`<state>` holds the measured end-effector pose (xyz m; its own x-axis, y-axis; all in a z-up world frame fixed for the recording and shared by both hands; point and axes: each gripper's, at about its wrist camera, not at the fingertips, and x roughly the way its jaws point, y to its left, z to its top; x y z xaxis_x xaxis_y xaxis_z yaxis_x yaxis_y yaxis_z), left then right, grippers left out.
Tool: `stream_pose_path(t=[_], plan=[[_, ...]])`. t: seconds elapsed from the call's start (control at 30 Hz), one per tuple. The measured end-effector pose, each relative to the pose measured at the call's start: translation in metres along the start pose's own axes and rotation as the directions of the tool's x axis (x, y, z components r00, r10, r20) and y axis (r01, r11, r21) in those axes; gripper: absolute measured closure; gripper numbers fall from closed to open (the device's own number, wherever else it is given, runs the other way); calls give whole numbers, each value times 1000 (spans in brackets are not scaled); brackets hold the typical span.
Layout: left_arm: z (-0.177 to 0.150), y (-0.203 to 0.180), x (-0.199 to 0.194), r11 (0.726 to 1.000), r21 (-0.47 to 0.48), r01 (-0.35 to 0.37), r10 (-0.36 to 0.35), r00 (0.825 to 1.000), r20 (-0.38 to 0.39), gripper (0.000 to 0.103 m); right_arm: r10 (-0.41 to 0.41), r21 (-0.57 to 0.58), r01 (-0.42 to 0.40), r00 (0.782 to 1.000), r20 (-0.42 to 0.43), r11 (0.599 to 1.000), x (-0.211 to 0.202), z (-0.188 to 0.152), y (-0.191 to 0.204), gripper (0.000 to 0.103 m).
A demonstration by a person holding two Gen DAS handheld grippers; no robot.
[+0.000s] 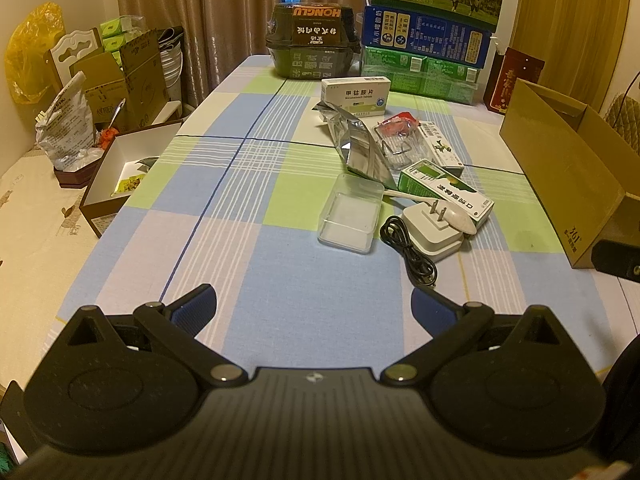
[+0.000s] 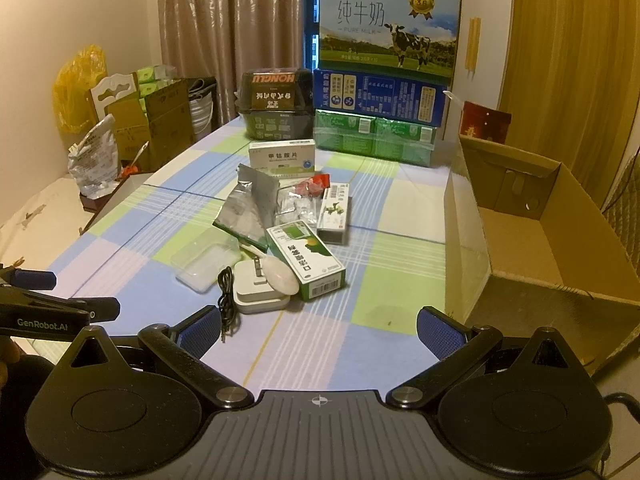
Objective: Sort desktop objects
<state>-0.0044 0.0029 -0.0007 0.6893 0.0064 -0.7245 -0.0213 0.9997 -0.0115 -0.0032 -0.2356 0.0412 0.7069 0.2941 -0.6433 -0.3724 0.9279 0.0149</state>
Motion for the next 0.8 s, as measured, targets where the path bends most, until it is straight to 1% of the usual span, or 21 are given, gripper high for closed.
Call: stream_pose_path(t=[0.3,0.57,0.67,0.73,0.8], plan=[[2,2,0,1000,-23,18,-18,1000,-2,1,-4,-1,4,1000,-3,1000,0,-1,1,2],[3,9,-3,997,-52,53,-53,999,-2,1,-18,-11,18,1000,-11,1000,2,-1,4,2],[5,12,-6,995,-58,80,-79,997,5,1,-25,-30,24,999,-33,999,5,0,6,2],[7,14,-6,992,-51,113,-113,994,10,1,-3,-20,2,999,-49,1000,8,3,6,2],[10,14,-4,992,-24,122,-122,993,9,1,23,7,-23,999,-48,1000,10,4,6,2]])
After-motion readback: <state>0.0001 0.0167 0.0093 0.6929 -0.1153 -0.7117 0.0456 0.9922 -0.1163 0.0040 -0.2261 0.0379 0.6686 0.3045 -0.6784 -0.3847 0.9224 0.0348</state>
